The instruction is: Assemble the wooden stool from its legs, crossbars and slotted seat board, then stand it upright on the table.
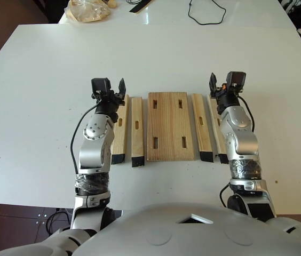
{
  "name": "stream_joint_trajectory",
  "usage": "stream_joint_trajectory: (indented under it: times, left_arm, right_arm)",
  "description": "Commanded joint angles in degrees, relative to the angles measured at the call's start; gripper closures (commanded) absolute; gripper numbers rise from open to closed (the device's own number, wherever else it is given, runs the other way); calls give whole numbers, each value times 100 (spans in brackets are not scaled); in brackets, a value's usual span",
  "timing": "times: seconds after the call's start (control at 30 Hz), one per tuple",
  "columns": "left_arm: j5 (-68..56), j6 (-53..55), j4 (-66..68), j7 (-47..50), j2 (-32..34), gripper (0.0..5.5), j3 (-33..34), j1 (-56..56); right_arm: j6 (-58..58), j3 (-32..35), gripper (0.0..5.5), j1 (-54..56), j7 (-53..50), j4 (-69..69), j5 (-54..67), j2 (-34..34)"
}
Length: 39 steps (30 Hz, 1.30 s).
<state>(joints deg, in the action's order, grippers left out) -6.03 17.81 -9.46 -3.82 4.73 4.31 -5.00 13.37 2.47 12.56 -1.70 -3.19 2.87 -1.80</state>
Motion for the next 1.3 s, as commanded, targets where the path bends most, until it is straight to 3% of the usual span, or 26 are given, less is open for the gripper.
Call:
stream_joint_trajectory:
  times: [0.03, 1.3]
  left_arm:
    - [-48, -74, -107, -10, -86, 263, -49, 108]
    - [40, 137, -352, 15, -72, 263, -218, 320]
  right_arm:
    - [-60, -45, 243, -56, 11, 126, -40, 40]
    - [84, -96, 243, -336, 182, 335, -108, -17]
